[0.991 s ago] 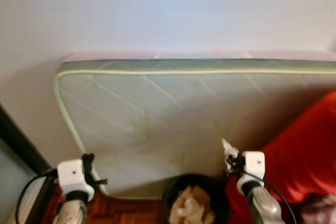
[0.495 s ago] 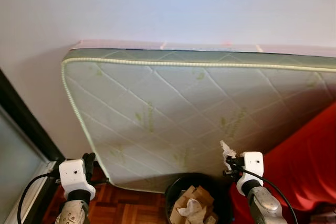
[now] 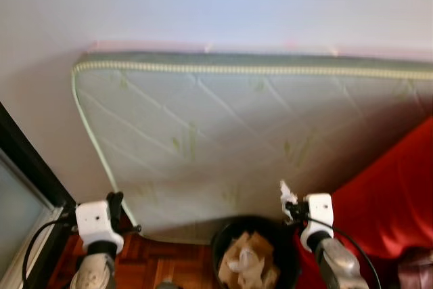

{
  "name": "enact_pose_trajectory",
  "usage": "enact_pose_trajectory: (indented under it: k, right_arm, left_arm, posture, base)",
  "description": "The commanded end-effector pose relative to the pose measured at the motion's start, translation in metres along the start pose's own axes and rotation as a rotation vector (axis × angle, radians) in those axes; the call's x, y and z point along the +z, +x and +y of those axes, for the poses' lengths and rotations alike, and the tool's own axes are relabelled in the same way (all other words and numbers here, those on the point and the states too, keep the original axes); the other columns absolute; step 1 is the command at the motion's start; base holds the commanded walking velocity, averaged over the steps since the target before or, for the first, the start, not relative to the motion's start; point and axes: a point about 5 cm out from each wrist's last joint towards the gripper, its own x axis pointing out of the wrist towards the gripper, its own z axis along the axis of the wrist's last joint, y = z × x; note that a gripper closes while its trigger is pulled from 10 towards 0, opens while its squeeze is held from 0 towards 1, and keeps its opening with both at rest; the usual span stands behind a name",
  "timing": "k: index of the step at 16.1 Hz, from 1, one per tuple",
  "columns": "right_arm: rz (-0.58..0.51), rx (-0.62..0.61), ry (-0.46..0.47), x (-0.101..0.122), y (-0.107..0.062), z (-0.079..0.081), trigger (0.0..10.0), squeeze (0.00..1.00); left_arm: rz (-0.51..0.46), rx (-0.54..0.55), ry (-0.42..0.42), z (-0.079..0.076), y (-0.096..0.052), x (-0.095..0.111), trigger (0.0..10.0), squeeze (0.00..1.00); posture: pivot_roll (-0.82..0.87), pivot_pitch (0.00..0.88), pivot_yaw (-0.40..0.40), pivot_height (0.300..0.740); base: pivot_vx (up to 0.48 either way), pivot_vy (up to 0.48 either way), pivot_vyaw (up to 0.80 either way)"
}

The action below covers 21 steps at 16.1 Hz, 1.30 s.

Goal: Clean up the room

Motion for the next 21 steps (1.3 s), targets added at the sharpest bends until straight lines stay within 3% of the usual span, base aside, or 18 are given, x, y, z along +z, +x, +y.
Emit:
enact_pose_trajectory:
  k: [1, 14, 21]
  right_arm:
    - [0.011, -0.003, -0.008, -0.002, -0.001, -0.001, 10.0, 0.0]
    - [0.059, 0.083, -0.029, -0.006, 0.004, 0.014, 10.0, 0.0]
    - [0.063, 0.119, -0.037, 0.0, 0.012, 0.029, 10.0, 0.0]
  left_arm:
    - [0.006, -0.004, 0.004, 0.0, -0.001, 0.0, 10.0, 0.0]
    - [0.012, -0.001, 0.004, 0.003, 0.0, 0.007, 10.0, 0.0]
    - [0.013, -0.036, 0.026, 0.006, 0.016, 0.013, 10.0, 0.0]
  posture:
    - [0.16, 0.0, -0.046, 0.641]
    - [0.17, 0.0, -0.046, 0.641]
    - [0.18, 0.0, -0.021, 0.641]
  base:
    - [0.0, 0.0, 0.0]
    - [0.0, 0.0, 0.0]
    - [0.0, 0.0, 0.2]
